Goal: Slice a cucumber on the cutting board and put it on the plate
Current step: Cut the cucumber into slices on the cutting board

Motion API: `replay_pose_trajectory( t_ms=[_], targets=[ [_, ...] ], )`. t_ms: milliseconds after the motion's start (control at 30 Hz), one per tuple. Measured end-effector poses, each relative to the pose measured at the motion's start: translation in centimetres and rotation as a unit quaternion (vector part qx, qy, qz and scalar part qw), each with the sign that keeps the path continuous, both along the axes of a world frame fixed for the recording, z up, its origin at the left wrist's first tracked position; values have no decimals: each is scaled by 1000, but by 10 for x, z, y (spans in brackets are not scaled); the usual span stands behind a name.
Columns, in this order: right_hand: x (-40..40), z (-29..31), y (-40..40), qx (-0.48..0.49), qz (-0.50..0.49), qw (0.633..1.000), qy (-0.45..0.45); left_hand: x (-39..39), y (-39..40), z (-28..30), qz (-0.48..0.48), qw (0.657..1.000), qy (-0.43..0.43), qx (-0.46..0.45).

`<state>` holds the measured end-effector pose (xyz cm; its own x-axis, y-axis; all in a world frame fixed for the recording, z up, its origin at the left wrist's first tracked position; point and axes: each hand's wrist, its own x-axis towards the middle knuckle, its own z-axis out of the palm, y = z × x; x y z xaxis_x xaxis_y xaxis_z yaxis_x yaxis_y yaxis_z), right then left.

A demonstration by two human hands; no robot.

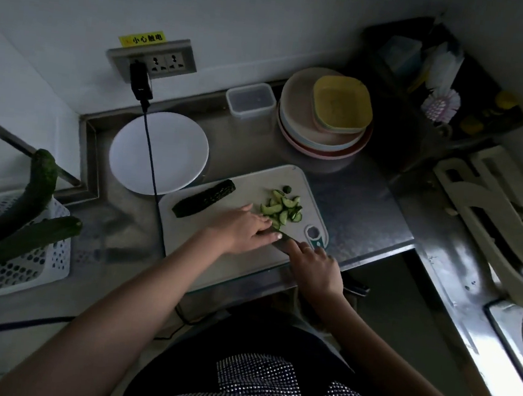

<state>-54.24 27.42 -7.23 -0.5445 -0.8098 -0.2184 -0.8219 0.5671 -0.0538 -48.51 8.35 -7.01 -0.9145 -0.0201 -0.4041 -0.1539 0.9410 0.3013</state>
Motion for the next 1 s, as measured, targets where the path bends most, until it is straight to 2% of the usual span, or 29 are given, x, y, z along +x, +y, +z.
replay_pose_trajectory(
  t_ms=[133, 200, 267, 333, 400, 433, 467, 533, 633, 733, 1000],
  targets=[
    [-5, 6, -3, -36, 12, 998, 40, -21, 7, 6, -20, 997, -72, 9],
    [-8, 9, -3, -43, 15, 999, 19, -23, 8, 10, 14, 997, -62, 50],
    [-10, 5, -2, -35, -1, 999, -5, -18, 4, 15, 110, 986, 30, 118],
    [-11, 2, 1, -85, -30, 996, -16, -5, -4, 13, 232, 943, 190, 143],
    [-10, 0, 3, -109, -75, 991, -31, 16, -13, 4, 322, 892, 305, 91],
    [-10, 0, 1, -127, -103, 985, -52, 30, -18, -3, 340, 879, 331, 54],
    [-10, 0, -2, -136, -130, 979, -82, 44, -21, -9, 337, 881, 332, 20],
    [-9, 0, -8, -144, -175, 965, -135, 70, -21, -23, 290, 908, 299, -35],
    [-3, 1, -16, -148, -182, 958, -168, 97, -10, -44, 223, 956, 181, -52],
    [4, -2, -21, -128, -161, 961, -183, 106, -2, -58, 214, 968, 118, -56],
    [20, -1, -23, -101, -131, 965, -202, 101, 5, -53, 219, 956, 193, -8]
  ],
)
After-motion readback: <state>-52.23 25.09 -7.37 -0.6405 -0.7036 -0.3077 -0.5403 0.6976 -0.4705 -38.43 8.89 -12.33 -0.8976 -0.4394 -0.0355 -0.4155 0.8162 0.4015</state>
